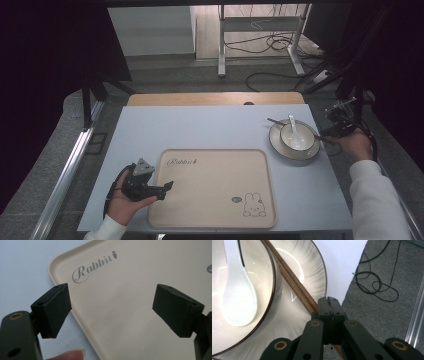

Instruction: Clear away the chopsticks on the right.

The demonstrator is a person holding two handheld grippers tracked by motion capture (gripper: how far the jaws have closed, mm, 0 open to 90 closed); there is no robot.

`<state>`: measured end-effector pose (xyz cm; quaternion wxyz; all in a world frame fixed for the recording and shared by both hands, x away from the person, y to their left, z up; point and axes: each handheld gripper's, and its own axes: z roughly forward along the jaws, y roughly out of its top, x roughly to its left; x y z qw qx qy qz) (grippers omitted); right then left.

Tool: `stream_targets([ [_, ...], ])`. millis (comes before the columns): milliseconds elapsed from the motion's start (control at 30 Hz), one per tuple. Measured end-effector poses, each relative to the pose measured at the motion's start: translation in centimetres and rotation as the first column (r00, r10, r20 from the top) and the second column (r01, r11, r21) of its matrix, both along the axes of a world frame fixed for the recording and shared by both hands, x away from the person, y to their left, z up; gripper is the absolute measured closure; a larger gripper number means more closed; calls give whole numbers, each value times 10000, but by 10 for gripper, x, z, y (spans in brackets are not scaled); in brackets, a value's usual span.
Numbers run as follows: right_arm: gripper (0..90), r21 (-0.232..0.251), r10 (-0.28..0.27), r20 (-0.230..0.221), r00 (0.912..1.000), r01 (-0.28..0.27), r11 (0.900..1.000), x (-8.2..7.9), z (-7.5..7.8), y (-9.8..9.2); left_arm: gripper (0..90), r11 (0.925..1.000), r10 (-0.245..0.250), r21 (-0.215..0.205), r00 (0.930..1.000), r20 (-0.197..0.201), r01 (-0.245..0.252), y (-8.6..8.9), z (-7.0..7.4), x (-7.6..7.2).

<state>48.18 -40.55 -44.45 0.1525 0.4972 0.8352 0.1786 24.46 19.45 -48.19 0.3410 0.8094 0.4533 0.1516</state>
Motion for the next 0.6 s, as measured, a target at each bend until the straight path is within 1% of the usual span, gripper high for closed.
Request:
stream_targets([
  [200,897,-1,151,-76,9999,-151,9999,-1,-3,1,155,10000,-8,20,10000,-30,8,0,-1,0],
  [467,897,66,210,-58,9998,-210,9998,-1,-5,1,154,10000,27,-16,10000,-32,-27,1,-1,0],
  [600,897,2,294,-33,9996,-294,9996,-1,-5,2,155,10000,21,-7,10000,-48,-21,1,-1,0],
])
